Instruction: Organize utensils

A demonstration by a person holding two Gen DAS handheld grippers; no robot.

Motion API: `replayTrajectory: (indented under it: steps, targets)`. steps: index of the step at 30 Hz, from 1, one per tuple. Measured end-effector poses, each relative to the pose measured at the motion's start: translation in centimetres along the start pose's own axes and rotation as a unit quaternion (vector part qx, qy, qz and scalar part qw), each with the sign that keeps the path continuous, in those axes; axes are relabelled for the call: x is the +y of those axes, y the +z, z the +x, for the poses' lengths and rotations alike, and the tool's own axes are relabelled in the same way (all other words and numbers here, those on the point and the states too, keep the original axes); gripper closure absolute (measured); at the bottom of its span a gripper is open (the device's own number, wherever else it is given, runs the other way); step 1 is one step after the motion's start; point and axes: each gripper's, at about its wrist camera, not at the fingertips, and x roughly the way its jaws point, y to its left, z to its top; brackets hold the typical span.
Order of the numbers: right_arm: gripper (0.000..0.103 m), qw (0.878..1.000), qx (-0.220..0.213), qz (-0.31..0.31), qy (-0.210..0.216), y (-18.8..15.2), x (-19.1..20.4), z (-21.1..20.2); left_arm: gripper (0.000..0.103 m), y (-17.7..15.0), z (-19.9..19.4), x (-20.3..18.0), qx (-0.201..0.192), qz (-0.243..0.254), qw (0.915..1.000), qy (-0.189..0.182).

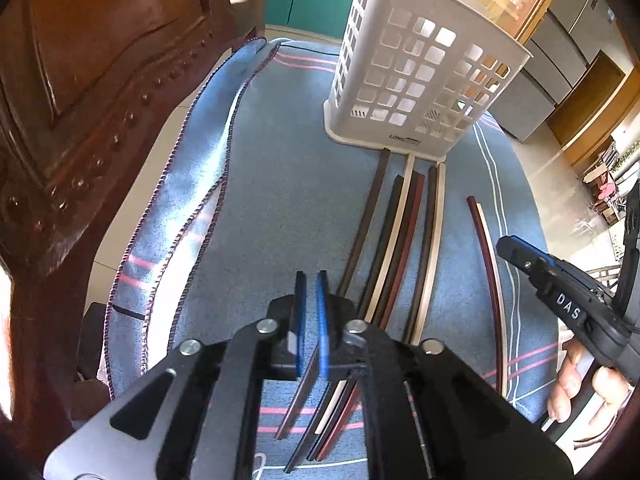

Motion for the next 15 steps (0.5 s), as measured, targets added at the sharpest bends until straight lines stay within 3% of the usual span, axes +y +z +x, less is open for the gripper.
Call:
replayTrajectory:
  steps: [6,10,15]
  targets:
    - [0.089,0.999,-0.001,0.030,-0.026,0.4,-2.1,-0.3,0.081,0.4,0.3,0.6,-0.005,-0.005,0.9999,0.015]
    - [0.079,1.000,0.013,0.014,-0.021,0.2,-1.6,0.4,0.074,0.3,0.9,0.4,0.002,0.004,0.9998,0.020]
    - [0.079,0.999,0.025,-0.007,-0.040,-0.4,-0.9,1.6,0.074,0.2,1.8,-0.4,0.011,0.016,0.9995,0.024]
